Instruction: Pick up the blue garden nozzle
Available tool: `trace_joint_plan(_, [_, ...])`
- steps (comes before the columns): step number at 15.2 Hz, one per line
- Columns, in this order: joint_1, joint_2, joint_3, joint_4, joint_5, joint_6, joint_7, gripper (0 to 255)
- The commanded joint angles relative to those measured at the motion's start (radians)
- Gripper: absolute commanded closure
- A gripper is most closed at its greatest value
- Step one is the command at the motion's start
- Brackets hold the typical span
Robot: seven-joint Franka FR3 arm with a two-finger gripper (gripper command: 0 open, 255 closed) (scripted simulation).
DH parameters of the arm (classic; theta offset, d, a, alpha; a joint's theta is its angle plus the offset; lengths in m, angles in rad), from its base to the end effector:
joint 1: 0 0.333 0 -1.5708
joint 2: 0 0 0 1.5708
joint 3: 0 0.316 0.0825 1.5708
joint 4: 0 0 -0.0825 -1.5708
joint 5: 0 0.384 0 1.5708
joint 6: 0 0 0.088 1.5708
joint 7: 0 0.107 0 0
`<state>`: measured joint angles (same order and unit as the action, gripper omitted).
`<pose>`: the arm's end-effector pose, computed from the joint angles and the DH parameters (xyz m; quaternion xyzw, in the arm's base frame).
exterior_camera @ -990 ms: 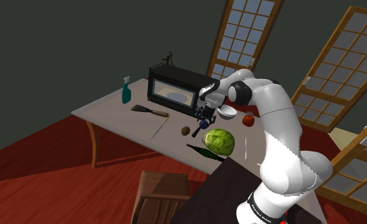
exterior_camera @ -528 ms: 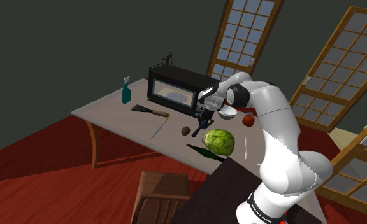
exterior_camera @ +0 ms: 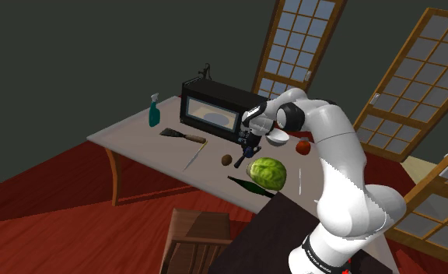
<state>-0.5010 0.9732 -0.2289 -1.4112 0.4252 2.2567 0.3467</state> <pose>0.5549 -0.4432 0.1151 -0.8013 0.5935 0.0333 0.0681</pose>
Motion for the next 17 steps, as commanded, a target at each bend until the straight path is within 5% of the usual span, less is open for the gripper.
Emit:
trace_joint_plan(1, [0.002,-0.012,-0.002,-0.007,-0.002,-0.005,0.001,255])
trace_joint_plan(17, [0.022,-0.151,-0.032,-0.053,-0.032,-0.099,0.025,255])
